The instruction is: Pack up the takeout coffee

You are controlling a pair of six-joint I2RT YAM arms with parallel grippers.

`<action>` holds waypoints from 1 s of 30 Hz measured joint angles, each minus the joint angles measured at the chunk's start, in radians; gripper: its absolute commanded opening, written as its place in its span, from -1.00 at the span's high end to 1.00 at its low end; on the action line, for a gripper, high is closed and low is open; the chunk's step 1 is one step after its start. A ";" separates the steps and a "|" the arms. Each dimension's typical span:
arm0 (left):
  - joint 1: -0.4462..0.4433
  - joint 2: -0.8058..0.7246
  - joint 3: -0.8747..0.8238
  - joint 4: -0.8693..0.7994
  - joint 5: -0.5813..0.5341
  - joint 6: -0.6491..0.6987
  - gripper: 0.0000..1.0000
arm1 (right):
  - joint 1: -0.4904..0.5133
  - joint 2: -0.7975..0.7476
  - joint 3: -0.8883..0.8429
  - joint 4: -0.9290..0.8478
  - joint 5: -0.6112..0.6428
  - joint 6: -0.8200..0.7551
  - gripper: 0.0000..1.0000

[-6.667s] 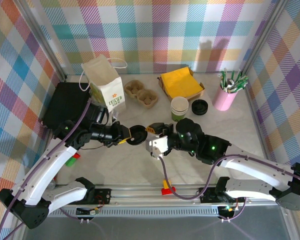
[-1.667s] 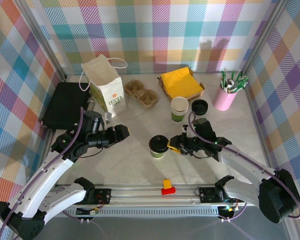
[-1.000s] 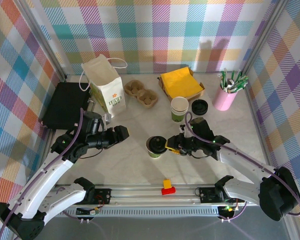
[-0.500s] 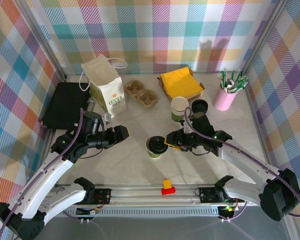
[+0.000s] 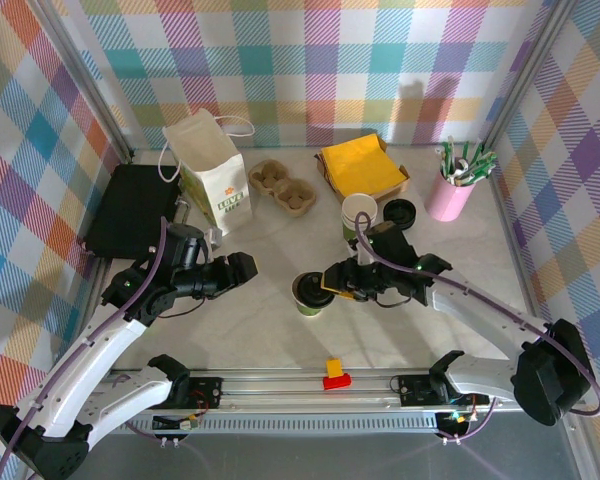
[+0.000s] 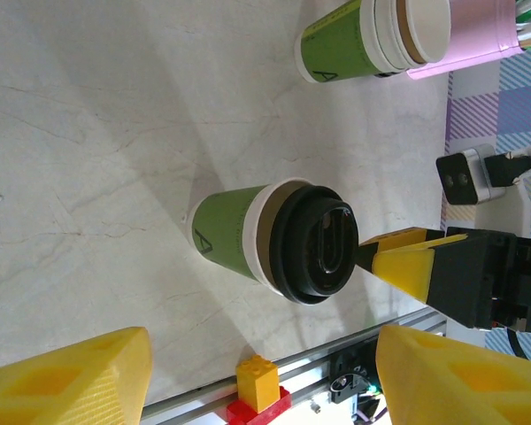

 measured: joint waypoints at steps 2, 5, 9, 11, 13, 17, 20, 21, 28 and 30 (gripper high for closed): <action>0.000 0.000 0.000 -0.002 0.000 0.000 -0.35 | 0.006 0.008 0.005 0.000 0.000 -0.003 0.05; 0.000 0.000 0.000 -0.002 0.000 0.000 -0.35 | 0.015 0.020 0.006 0.004 0.000 -0.003 0.05; 0.000 0.000 0.000 -0.002 0.000 0.003 -0.36 | 0.027 0.034 0.008 0.008 0.000 -0.003 0.04; 0.000 0.000 0.000 -0.002 0.000 0.003 -0.35 | 0.034 0.041 0.014 0.009 0.000 -0.003 0.04; 0.000 0.000 0.000 -0.002 -0.001 0.003 -0.36 | 0.039 0.046 0.025 0.013 0.000 -0.003 0.04; 0.000 0.000 0.000 -0.002 -0.004 0.003 -0.36 | 0.045 0.050 0.044 0.023 0.000 -0.010 0.04; 0.000 0.000 0.000 -0.002 -0.006 0.004 -0.37 | 0.046 0.051 0.050 0.023 0.001 -0.018 0.04; 0.000 0.001 0.000 -0.001 -0.006 0.004 -0.38 | 0.046 0.051 0.051 0.022 0.003 -0.020 0.04; 0.000 0.045 0.000 0.019 0.006 0.047 -0.40 | 0.046 0.035 0.074 -0.024 0.047 -0.079 -0.04; -0.003 0.078 0.000 0.036 0.013 0.071 -0.40 | 0.046 0.013 0.074 -0.035 0.064 -0.095 -0.07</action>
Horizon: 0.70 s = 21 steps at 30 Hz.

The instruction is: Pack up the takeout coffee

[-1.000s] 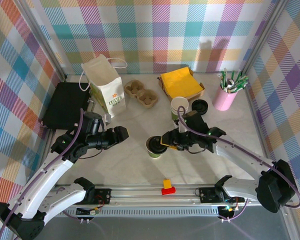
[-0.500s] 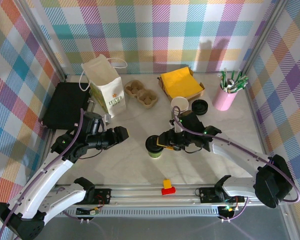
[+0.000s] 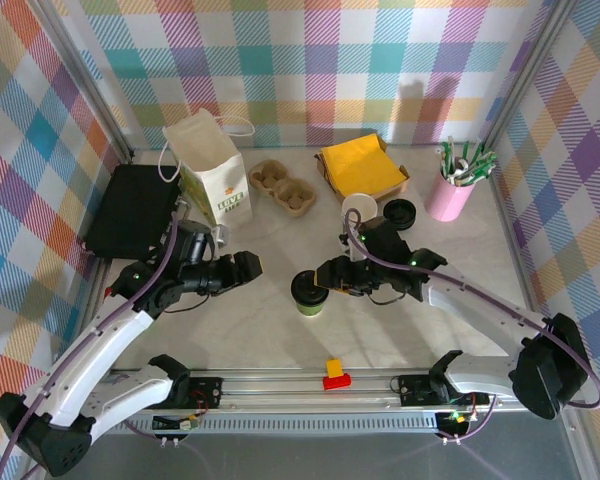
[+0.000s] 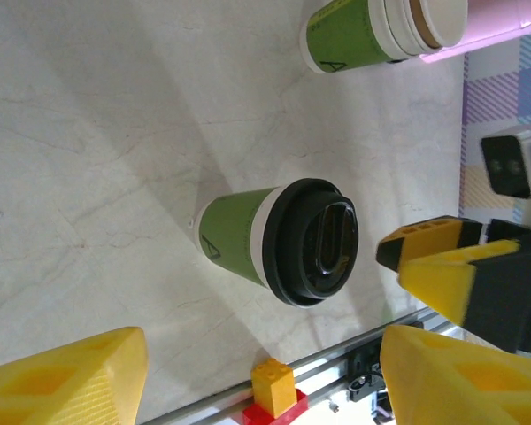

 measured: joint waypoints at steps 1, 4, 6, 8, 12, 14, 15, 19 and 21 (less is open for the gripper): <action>-0.002 0.018 0.000 0.006 0.000 0.012 -0.40 | 0.000 -0.012 0.000 -0.002 0.008 -0.006 -0.09; -0.025 0.090 0.002 0.035 0.001 0.044 -0.39 | -0.004 -0.039 -0.002 -0.003 0.026 -0.018 -0.12; -0.046 0.136 0.003 0.051 0.004 0.065 -0.39 | -0.012 -0.052 -0.011 0.005 0.031 -0.025 -0.13; -0.067 0.175 0.004 0.068 0.005 0.086 -0.39 | -0.021 -0.064 -0.034 0.019 0.035 -0.028 -0.16; -0.098 0.237 0.012 0.109 0.007 0.129 -0.39 | -0.038 -0.082 -0.093 0.050 0.048 -0.029 -0.17; -0.105 0.264 0.017 0.130 0.008 0.148 -0.39 | -0.041 -0.084 -0.116 0.066 0.052 -0.031 -0.17; -0.107 0.279 0.019 0.140 0.008 0.156 -0.39 | -0.042 -0.084 -0.124 0.072 0.058 -0.032 -0.17; -0.118 0.336 0.021 0.176 0.017 0.188 -0.39 | -0.047 -0.084 -0.149 0.113 0.070 -0.035 -0.17; -0.124 0.364 0.023 0.182 0.019 0.202 -0.38 | -0.047 -0.084 -0.157 0.134 0.071 -0.035 -0.17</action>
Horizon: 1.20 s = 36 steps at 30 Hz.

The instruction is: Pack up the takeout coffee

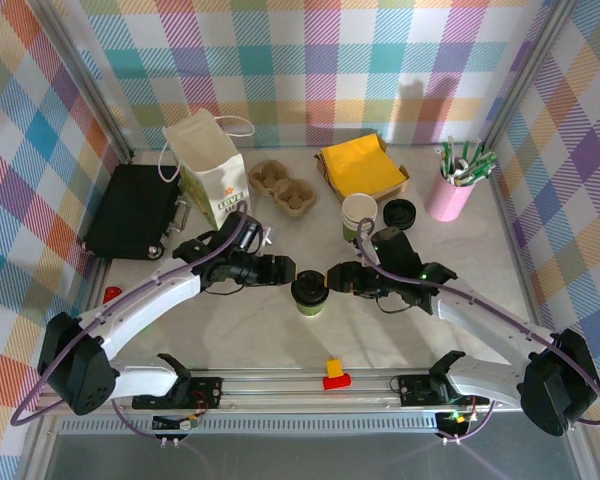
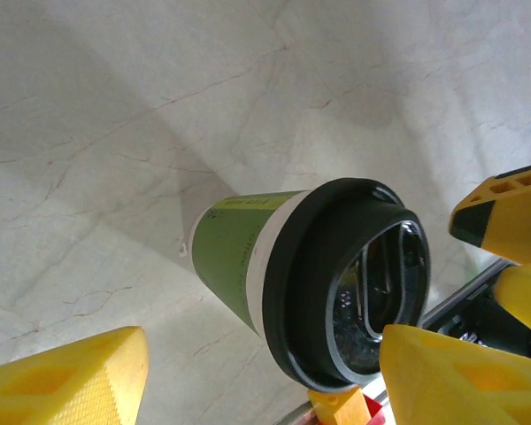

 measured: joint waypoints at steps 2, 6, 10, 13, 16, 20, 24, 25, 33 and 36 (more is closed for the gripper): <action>-0.005 0.023 0.000 0.006 0.005 0.009 -0.37 | 0.000 0.002 -0.005 0.019 0.000 0.000 -0.16; -0.008 0.061 0.005 0.029 0.008 0.021 -0.34 | 0.000 0.025 -0.006 0.052 0.000 -0.001 -0.15; -0.011 0.076 0.005 0.050 0.015 0.023 -0.30 | 0.000 0.046 -0.008 0.074 -0.004 -0.001 -0.15; -0.015 0.082 0.005 0.054 0.019 0.023 -0.27 | 0.000 0.057 -0.012 0.089 -0.005 -0.001 -0.15; -0.016 0.087 0.005 0.058 0.023 0.023 -0.25 | 0.000 0.062 -0.019 0.097 -0.010 -0.001 -0.14; -0.019 0.087 0.005 0.073 0.023 0.024 -0.23 | 0.000 0.068 -0.025 0.107 -0.018 -0.001 -0.11; -0.019 0.087 0.005 0.072 0.023 0.027 -0.21 | 0.000 0.076 -0.031 0.112 -0.024 0.000 -0.05; -0.019 0.087 0.005 0.072 0.022 0.027 -0.21 | 0.000 0.080 -0.031 0.112 -0.024 0.000 -0.04; -0.019 0.087 0.002 0.072 0.014 0.027 -0.19 | 0.000 0.106 -0.031 0.112 -0.031 0.000 -0.02; -0.019 0.087 -0.006 0.073 0.011 0.027 -0.18 | 0.000 0.106 -0.031 0.112 -0.031 0.000 -0.02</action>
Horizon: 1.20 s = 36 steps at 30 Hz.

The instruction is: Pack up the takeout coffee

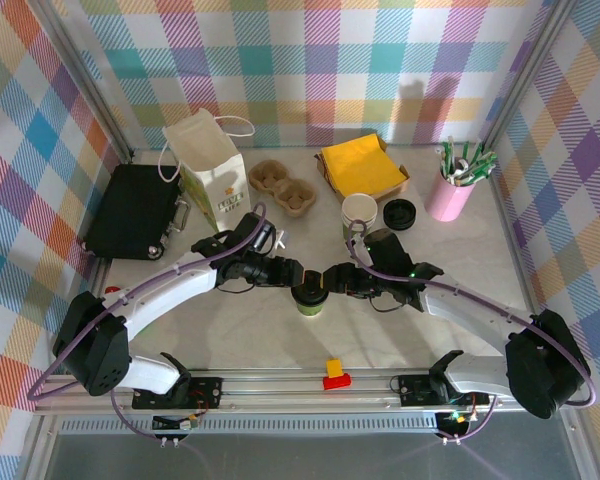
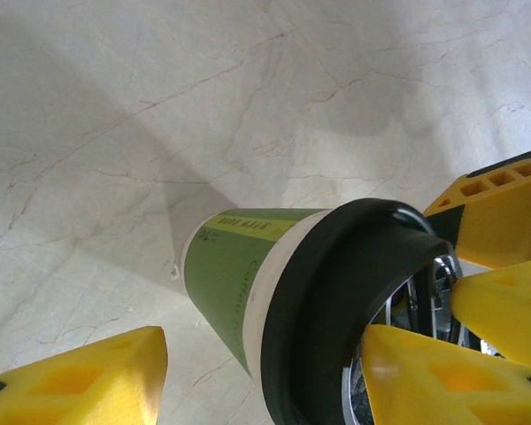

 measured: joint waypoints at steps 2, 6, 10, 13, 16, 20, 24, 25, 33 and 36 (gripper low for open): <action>0.000 0.000 -0.005 0.004 0.000 0.000 -0.18 | 0.000 0.002 0.000 0.000 0.000 0.000 -0.02; 0.000 0.000 -0.009 0.010 -0.001 0.000 -0.17 | 0.000 0.014 0.000 0.001 -0.003 0.000 -0.01; 0.000 0.000 -0.023 0.022 -0.005 0.000 -0.16 | -0.002 0.026 0.000 0.007 -0.012 0.000 0.00; 0.000 0.000 -0.026 0.026 -0.007 0.000 -0.16 | -0.004 0.031 0.002 0.011 -0.019 0.000 0.01; 0.000 0.000 -0.029 0.030 -0.007 0.000 -0.15 | -0.005 0.036 0.004 0.013 -0.023 0.000 0.02; 0.000 0.000 -0.030 0.031 -0.007 0.000 -0.15 | -0.005 0.039 0.005 0.014 -0.025 0.000 0.03; 0.000 -0.001 -0.033 0.036 -0.007 0.000 -0.14 | -0.005 0.039 0.005 0.014 -0.025 0.000 0.06; 0.000 -0.002 -0.037 0.042 -0.006 -0.001 -0.14 | -0.005 0.039 0.006 0.014 -0.023 0.001 0.06; 0.000 -0.036 -0.110 0.140 -0.004 -0.002 -0.09 | -0.004 0.037 0.006 0.010 0.001 0.031 0.11; -0.005 -0.052 -0.142 0.183 -0.005 -0.008 -0.09 | -0.004 0.035 0.006 0.008 0.006 0.044 0.13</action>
